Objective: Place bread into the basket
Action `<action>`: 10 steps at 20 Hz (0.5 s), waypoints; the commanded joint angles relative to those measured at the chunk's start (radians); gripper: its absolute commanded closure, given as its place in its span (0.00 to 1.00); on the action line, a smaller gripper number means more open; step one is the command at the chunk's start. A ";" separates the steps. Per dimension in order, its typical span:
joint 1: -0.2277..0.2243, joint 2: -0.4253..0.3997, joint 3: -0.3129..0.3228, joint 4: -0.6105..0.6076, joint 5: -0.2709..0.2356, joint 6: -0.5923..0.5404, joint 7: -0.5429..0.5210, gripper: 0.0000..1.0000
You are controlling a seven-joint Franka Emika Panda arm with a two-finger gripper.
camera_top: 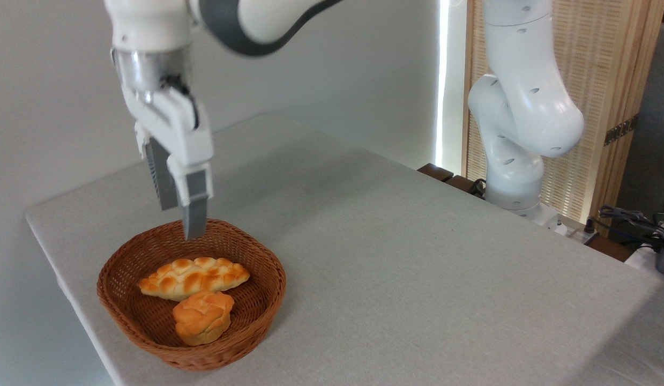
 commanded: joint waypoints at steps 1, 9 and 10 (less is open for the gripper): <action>0.009 -0.061 0.026 0.013 -0.007 -0.042 -0.006 0.00; 0.267 -0.111 -0.192 0.001 -0.003 -0.210 0.000 0.00; 0.267 -0.116 -0.192 -0.002 -0.003 -0.215 0.003 0.00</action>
